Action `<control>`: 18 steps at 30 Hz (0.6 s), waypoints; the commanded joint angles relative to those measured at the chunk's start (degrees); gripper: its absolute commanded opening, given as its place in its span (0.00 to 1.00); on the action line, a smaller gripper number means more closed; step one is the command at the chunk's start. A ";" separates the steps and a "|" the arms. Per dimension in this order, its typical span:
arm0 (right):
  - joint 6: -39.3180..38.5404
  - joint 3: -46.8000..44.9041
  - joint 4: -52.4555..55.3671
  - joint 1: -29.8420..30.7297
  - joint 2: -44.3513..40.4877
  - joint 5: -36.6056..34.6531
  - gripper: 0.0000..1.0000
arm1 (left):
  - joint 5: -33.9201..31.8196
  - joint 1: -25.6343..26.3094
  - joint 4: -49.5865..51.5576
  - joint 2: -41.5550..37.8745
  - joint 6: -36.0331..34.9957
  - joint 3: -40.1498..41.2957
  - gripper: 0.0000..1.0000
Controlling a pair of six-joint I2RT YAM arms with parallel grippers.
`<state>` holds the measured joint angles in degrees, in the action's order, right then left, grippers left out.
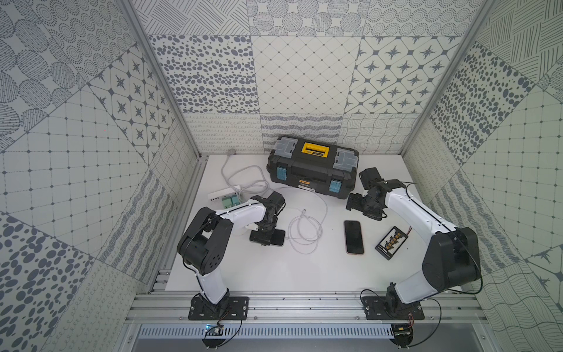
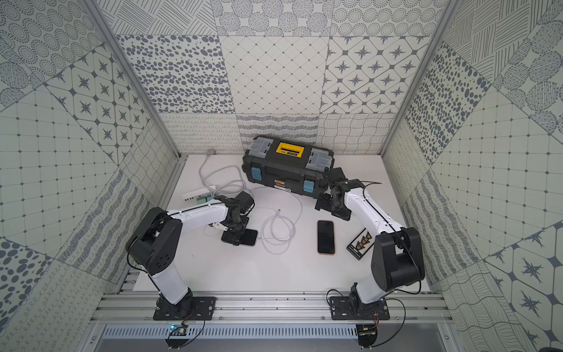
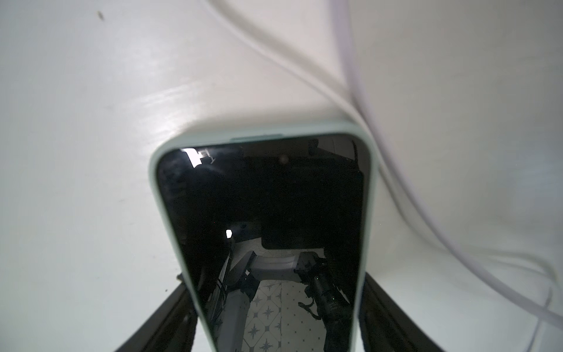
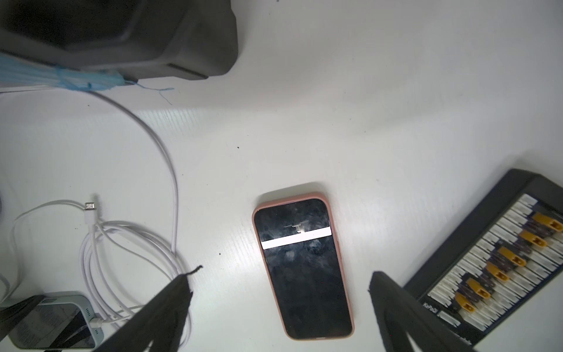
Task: Unplug the charging cable from the phone
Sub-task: Pick up the phone at the center of the board.
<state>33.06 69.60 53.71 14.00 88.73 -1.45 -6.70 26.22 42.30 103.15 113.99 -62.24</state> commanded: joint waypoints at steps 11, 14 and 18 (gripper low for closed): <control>1.04 -0.43 -1.48 -0.29 -1.16 1.20 0.95 | -3.08 -0.20 4.30 -4.40 -9.54 -2.25 0.45; 1.13 -0.43 -1.72 -0.29 -1.18 1.43 0.95 | -4.44 -0.20 5.00 -6.66 -10.84 -2.45 0.44; 0.77 -0.45 -1.88 0.16 -1.19 2.03 0.94 | -5.31 -0.56 5.24 -9.28 -12.11 -2.10 0.43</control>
<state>33.26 69.60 53.17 14.02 88.73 -0.05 -9.10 26.00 43.99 96.38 106.67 -63.61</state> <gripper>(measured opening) 0.945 0.773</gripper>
